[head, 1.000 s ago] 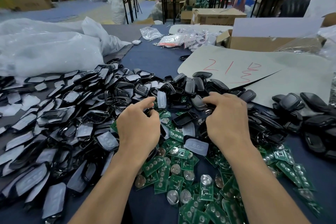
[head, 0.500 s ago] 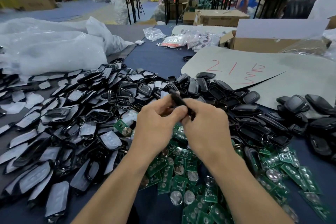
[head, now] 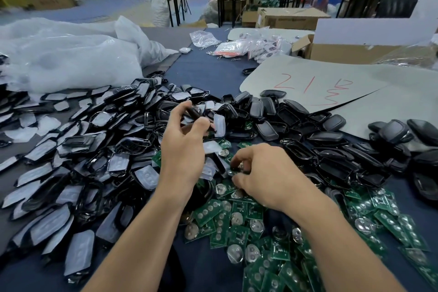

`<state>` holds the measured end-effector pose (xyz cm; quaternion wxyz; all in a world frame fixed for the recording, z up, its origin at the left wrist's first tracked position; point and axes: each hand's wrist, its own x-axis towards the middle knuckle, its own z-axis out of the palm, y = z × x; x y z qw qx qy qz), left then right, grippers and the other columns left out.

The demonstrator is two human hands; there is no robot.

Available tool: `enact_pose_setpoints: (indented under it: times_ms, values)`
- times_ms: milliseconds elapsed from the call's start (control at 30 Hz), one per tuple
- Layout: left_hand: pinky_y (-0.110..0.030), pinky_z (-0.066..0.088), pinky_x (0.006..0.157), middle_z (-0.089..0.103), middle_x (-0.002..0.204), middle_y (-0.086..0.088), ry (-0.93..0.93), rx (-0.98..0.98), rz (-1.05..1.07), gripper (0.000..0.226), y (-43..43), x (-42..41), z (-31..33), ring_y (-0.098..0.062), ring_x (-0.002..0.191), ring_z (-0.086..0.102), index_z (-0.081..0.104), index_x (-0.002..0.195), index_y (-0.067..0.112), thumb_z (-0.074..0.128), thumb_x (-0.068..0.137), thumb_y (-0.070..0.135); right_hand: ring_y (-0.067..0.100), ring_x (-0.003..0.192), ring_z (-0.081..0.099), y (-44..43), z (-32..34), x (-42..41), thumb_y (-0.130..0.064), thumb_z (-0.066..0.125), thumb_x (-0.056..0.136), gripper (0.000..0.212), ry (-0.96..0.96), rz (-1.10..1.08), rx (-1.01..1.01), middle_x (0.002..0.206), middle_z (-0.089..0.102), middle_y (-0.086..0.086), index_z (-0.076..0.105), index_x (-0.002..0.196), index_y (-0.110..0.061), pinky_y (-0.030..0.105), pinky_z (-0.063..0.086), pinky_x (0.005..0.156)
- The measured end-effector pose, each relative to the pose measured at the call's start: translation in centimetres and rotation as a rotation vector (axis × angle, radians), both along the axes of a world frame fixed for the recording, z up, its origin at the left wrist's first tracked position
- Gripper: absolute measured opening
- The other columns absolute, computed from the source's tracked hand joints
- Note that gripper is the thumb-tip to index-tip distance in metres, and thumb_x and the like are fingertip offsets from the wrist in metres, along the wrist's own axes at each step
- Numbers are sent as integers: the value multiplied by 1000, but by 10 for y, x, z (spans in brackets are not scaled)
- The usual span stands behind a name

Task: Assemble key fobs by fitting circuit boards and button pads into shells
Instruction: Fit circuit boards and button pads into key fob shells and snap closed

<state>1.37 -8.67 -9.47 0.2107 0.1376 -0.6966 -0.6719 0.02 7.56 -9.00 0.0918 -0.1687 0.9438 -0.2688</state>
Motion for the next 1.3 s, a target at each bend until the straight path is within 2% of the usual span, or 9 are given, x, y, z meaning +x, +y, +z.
enact_pose_setpoints:
  times_ms: [100, 200, 267, 333, 400, 533, 833, 1067, 1300]
  values:
    - [-31, 60, 82, 81, 90, -5, -11, 56, -58, 36, -3, 0, 1, -16, 83, 75, 64, 119, 44, 54, 85, 36, 4, 55, 57, 1, -2, -2, -27, 73, 89, 9, 83, -50, -135, 71, 69, -11, 78, 93, -34, 18, 43, 57]
    - [-27, 62, 68, 80, 86, -15, -9, 137, -173, 37, -4, 1, 5, -23, 71, 72, 73, 117, 30, 50, 87, 26, 5, 39, 44, 5, -4, -6, -17, 65, 94, 24, 148, -223, -450, 54, 66, -12, 79, 81, -32, 16, 36, 43]
    - [-27, 61, 67, 79, 87, -18, -26, 157, -235, 39, -3, 2, 7, -25, 70, 73, 75, 117, 28, 53, 85, 25, 7, 43, 46, 6, 1, -6, -11, 66, 96, 23, 28, -310, -730, 52, 63, -6, 78, 81, -25, 19, 38, 45]
    - [-31, 63, 73, 80, 92, -19, -49, 166, -297, 42, -4, 2, 7, -27, 77, 76, 73, 123, 28, 56, 85, 24, 13, 50, 57, 3, 6, -6, -3, 64, 98, 15, -245, -305, -1080, 55, 64, -2, 71, 91, -15, 20, 46, 47]
    - [-37, 64, 81, 79, 100, -19, -71, 189, -377, 40, -5, 2, 7, -28, 85, 78, 70, 130, 30, 59, 94, 18, 14, 53, 65, 1, 9, -5, 2, 60, 100, 12, -415, -265, -1257, 60, 67, -2, 63, 104, -9, 20, 51, 49]
    - [-41, 64, 87, 79, 113, -9, -130, 231, -476, 41, -2, 1, 5, -30, 92, 78, 60, 141, 27, 54, 106, 9, 14, 54, 61, 6, 9, -7, 5, 55, 100, 34, -418, -202, -1263, 63, 68, -1, 65, 124, -17, 22, 51, 51]
    - [-34, 62, 82, 71, 132, -12, -156, 274, -615, 51, -5, 2, 0, -37, 108, 74, 56, 145, 27, 45, 106, -4, 10, 54, 52, 14, 9, -15, 6, 69, 89, 19, -458, -391, -1427, 69, 64, 0, 76, 92, -12, 17, 41, 47]
    - [-29, 63, 74, 77, 118, -14, -152, 248, -647, 50, -6, 1, -5, -22, 98, 77, 57, 142, 19, 54, 101, -9, 18, 59, 71, 10, 12, -12, 8, 63, 93, 21, -565, -384, -1585, 67, 68, 7, 61, 84, -11, 22, 57, 54]
    - [-27, 62, 73, 80, 101, -14, -88, 210, -453, 48, -3, -1, -9, -25, 89, 79, 64, 127, 17, 71, 89, -11, 17, 66, 57, 11, 9, -10, 12, 73, 83, 27, -294, -361, -1353, 66, 65, 0, 66, 79, -14, 18, 43, 54]
